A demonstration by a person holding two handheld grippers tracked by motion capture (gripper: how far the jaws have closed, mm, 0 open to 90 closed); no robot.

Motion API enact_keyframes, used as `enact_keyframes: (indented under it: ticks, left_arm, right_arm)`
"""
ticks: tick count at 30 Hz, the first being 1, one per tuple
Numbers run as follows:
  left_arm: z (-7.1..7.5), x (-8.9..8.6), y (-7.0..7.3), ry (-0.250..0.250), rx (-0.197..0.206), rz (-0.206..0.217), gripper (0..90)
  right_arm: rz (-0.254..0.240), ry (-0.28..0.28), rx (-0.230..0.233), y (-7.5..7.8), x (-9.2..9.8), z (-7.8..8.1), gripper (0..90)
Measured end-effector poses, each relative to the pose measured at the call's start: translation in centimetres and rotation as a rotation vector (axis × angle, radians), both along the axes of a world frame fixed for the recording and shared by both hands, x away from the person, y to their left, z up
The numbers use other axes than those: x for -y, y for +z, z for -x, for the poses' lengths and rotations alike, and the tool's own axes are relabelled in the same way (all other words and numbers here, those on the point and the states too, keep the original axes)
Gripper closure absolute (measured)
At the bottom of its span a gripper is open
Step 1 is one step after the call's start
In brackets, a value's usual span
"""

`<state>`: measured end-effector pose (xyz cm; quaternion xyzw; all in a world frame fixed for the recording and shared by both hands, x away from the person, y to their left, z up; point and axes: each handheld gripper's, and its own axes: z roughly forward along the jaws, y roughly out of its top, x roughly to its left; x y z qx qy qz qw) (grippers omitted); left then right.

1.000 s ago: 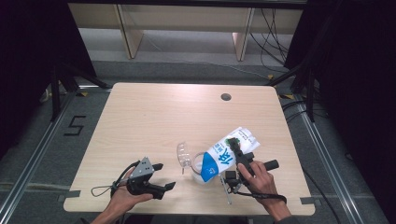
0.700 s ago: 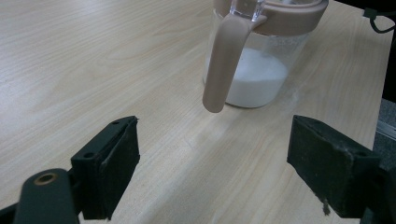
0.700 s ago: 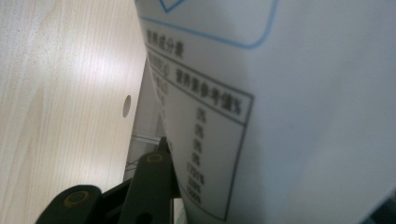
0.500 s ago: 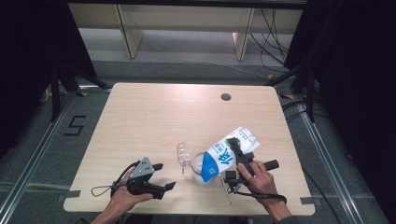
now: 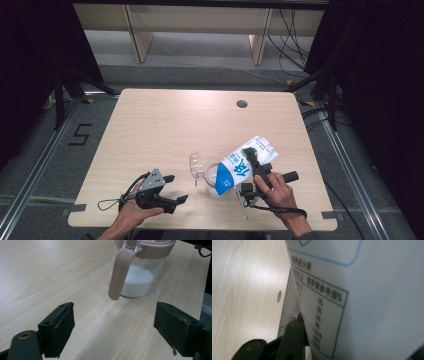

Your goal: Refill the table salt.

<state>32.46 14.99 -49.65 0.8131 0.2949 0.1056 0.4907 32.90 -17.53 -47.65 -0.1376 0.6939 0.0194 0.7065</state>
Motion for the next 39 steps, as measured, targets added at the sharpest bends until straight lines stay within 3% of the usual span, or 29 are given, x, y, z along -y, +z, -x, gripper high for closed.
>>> enact_keyframes:
  ticks: [7, 13, 25, 31, 33, 37, 38, 39]
  left_arm:
    - [0.0, 0.0, 0.0, -0.001, 0.001, -0.001, 16.2]
    - [0.05, 0.01, 0.01, 0.004, -0.003, 0.001, 16.2]
    - [0.05, 0.01, 0.01, 0.004, -0.002, 0.001, 16.2]
    - [0.01, 0.0, 0.01, 0.0, 0.0, -0.001, 16.2]
    - [0.01, -0.02, 0.03, 0.001, -0.001, -0.004, 16.2]
    - [0.01, -0.02, 0.03, 0.002, 0.0, -0.003, 16.2]
    - [0.02, -0.02, 0.03, 0.002, -0.001, -0.003, 16.2]
    - [0.02, -0.01, 0.03, 0.002, 0.0, -0.003, 16.2]
  right_arm:
    - [0.005, 0.0, -0.002, 0.0, -0.03, -0.04, 67.2]
    - [-0.018, 0.005, -0.002, -0.21, -0.05, -0.02, 67.5]
    - [0.018, -0.004, -0.001, 0.01, -0.09, -0.01, 67.8]
    - [-0.022, 0.001, -0.004, -0.27, -0.07, -0.05, 68.0]
    - [0.01, 0.015, 0.011, 0.01, -0.09, -0.15, 68.1]
    - [-0.002, -0.008, -0.004, -0.09, -0.04, 0.01, 68.1]
    - [0.034, -0.002, 0.005, 0.17, -0.13, 0.01, 68.2]
    - [0.039, 0.0, 0.008, 0.21, -0.14, 0.0, 68.2]
